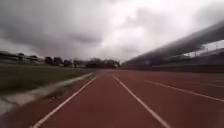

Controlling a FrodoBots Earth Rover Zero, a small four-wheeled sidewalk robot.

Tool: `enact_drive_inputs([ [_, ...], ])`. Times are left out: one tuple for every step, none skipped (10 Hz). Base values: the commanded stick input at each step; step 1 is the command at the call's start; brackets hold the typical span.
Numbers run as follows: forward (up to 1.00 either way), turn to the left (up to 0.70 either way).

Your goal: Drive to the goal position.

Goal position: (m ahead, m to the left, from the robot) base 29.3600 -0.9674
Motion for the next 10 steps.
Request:
enact_drive_inputs([
  [0.7,0.0],
  [0.7,0.0],
  [0.7,0.0],
  [0.7,0.0],
  [0.7,0.0],
  [0.7,0.01],
  [0.7,0.03],
  [0.7,0.04],
  [0.7,0.04],
  [0.7,0.04],
])
